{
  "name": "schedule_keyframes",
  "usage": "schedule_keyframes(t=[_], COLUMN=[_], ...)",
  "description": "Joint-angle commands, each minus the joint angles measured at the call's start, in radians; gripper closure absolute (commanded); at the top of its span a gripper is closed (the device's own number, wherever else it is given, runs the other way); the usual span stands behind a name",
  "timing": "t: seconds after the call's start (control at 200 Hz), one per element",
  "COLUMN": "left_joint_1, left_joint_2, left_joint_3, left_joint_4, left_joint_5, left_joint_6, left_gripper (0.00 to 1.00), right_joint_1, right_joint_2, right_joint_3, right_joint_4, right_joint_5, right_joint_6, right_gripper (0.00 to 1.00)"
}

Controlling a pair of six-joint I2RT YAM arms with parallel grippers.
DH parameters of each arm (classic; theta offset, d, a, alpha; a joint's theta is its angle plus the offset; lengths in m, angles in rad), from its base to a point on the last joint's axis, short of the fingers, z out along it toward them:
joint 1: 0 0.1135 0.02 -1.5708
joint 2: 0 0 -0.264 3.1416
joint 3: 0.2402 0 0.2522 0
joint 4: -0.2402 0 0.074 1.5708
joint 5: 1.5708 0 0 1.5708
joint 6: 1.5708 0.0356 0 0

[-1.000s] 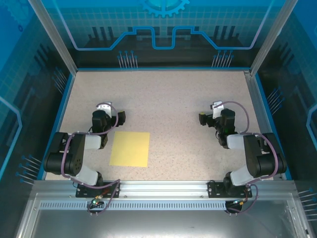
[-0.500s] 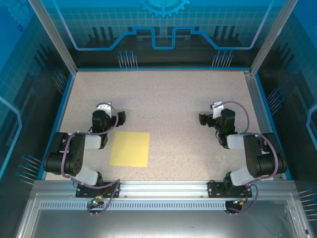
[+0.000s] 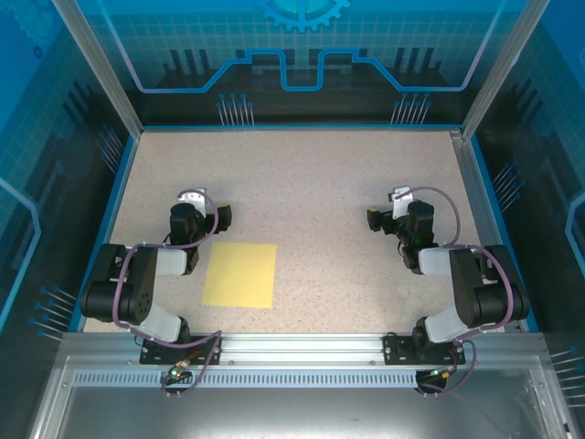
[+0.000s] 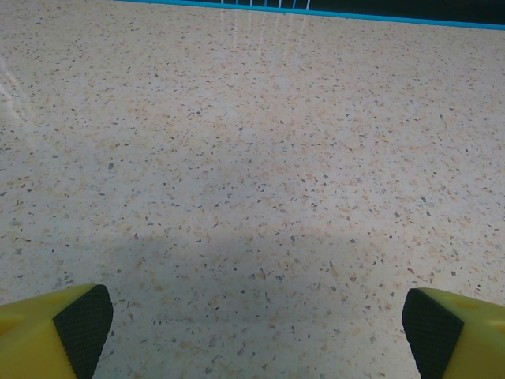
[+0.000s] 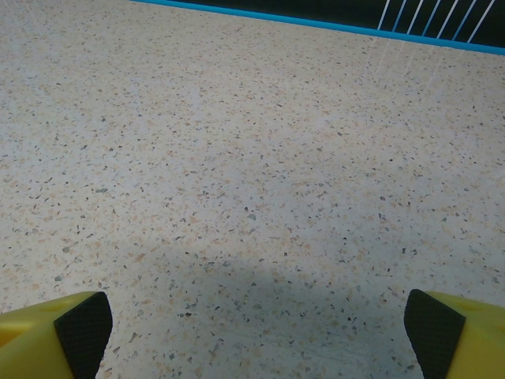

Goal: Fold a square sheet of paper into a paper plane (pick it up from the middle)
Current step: Move the square sheet of paper to the center of the table.

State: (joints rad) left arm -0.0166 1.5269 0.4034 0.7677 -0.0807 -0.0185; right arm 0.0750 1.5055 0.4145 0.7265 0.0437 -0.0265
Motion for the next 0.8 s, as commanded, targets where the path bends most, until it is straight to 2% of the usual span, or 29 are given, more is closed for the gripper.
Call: schedule_keyframes(t=[0.0, 0.56, 0.625, 0.795], left_joint_1=[0.011, 0.014, 0.014, 0.012], left_joint_2=[-0.012, -0.013, -0.013, -0.064], left_joint_3=[0.018, 0.020, 0.020, -0.023], left_joint_4=[0.008, 0.007, 0.007, 0.039], left_joint_5=[0.022, 0.026, 0.027, 0.039], left_joint_6=[0.019, 0.018, 0.018, 0.021], left_gripper=[0.02, 0.02, 0.01, 0.02], right_joint_1=[-0.021, -0.021, -0.024, 0.002], right_joint_2=[-0.001, -0.002, -0.007, -0.043], right_joint_3=[0.017, 0.017, 0.012, -0.076], right_joint_4=[0.025, 0.026, 0.027, 0.157], right_joint_5=[-0.012, -0.013, -0.055, -0.062], right_joint_6=[0.012, 0.012, -0.004, -0.039], right_gripper=[0.01, 0.01, 0.00, 0.00])
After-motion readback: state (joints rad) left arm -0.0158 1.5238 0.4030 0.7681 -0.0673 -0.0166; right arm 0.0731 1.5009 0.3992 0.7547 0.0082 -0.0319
